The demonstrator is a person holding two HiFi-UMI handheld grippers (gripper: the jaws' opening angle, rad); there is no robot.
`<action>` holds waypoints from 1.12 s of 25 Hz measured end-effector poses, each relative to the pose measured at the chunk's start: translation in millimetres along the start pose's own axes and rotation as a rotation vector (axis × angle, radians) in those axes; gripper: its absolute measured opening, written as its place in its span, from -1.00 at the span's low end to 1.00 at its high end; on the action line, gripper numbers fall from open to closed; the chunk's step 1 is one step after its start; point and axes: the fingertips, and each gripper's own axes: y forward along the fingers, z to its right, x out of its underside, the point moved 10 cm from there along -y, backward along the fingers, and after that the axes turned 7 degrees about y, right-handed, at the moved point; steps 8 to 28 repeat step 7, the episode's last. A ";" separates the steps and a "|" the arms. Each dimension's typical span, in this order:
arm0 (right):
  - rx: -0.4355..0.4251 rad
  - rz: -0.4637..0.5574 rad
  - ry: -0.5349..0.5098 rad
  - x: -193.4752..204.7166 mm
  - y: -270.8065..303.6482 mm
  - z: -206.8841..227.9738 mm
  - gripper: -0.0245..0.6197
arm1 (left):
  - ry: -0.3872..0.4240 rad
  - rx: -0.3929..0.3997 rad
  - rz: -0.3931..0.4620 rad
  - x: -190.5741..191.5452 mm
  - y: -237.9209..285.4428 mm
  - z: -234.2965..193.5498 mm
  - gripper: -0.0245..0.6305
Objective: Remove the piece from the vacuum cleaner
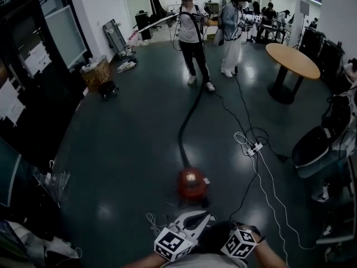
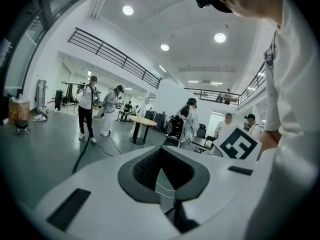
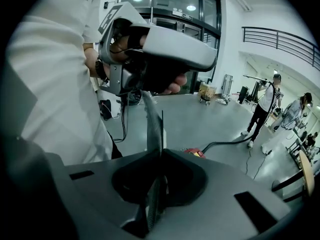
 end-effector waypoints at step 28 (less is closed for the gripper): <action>-0.001 -0.005 -0.013 -6.6 2.3 12.3 -0.80 | 0.010 0.013 -0.008 -2.8 4.6 -4.9 -0.91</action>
